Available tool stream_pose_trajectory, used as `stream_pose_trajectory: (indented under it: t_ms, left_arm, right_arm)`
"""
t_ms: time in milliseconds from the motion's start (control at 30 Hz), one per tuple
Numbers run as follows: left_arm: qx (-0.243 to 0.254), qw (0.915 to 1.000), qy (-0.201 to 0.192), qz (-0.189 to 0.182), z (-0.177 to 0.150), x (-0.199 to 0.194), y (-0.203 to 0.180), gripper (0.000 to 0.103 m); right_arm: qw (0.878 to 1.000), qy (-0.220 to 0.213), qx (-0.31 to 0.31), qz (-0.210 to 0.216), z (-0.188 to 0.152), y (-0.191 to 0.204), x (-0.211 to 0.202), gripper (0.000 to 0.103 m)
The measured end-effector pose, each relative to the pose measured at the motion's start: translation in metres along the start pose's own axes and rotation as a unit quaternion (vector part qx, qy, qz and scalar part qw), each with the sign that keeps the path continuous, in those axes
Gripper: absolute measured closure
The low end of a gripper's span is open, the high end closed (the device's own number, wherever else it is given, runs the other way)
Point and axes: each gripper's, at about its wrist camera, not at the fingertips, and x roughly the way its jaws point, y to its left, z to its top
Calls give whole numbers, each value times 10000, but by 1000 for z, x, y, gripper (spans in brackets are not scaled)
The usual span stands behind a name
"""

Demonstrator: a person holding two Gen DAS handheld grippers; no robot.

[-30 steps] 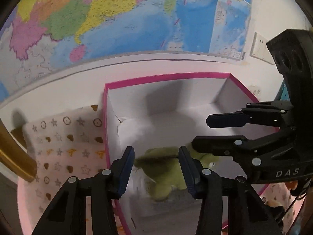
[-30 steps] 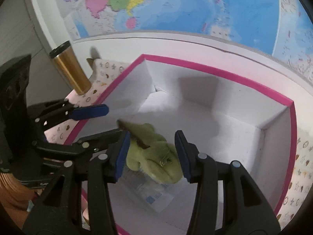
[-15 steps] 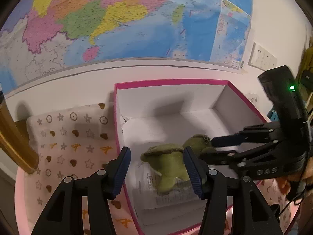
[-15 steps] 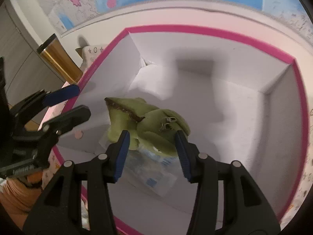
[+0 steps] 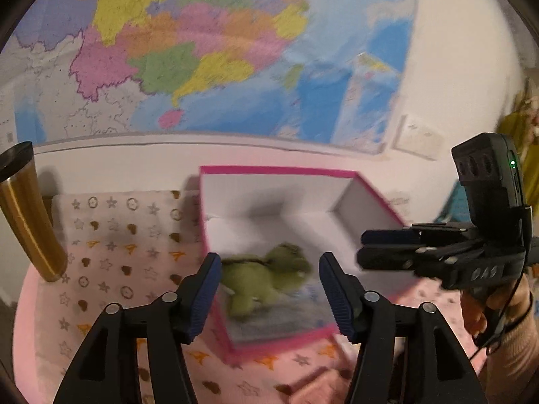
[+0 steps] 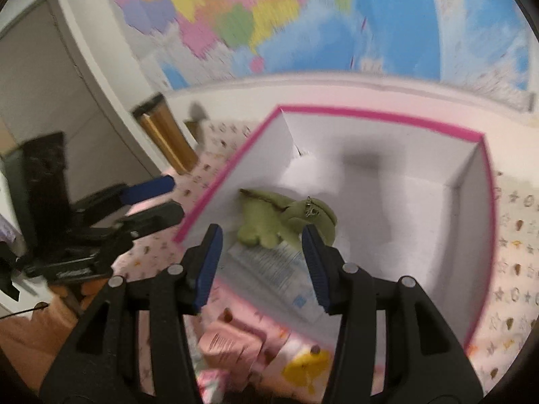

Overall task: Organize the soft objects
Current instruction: 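Grasp the white-and-yellow wipes packet with the right gripper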

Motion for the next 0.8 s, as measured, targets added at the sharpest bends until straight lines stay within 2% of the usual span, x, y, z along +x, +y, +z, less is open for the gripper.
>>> stream_pose_trajectory:
  t_ms: [100, 200, 367, 467, 533, 600, 667, 700, 800]
  left_arm:
    - [42, 9994, -102, -332, -7, -18, -9, 40]
    - [179, 9976, -119, -654, -18, -34, -25, 39]
    - [530, 9907, 115, -1250, -40, -43, -57, 38]
    - [650, 9874, 500, -1354, -56, -28, -74, 39]
    - [656, 9861, 827, -1286, -65, -10, -81, 40]
    - [652, 9826, 1181, -1276, -73, 8, -84, 43]
    - [498, 9774, 1541, -1358, -78, 28, -83, 48]
    - [427, 9745, 1698, -1404, -81, 37, -82, 49]
    - [269, 9672, 2044, -1485, -86, 60, -79, 52]
  right_arm:
    - [9994, -290, -46, 155, -13, 7, -39, 52]
    - [9988, -474, -107, 88, -31, 10, -68, 52]
    - [9991, -351, 42, -230, -73, -3, -88, 52]
    - [9980, -125, 426, -445, -101, -30, -82, 52]
    - [9950, 62, 779, -626, -121, -53, -73, 52]
    - [9915, 216, 1167, -540, -141, -74, -62, 52]
    - [9867, 356, 1410, -733, -155, -92, -48, 57]
    - [9855, 378, 1510, -670, -159, -97, -43, 61]
    - [9831, 424, 1682, -576, -167, -109, -29, 64]
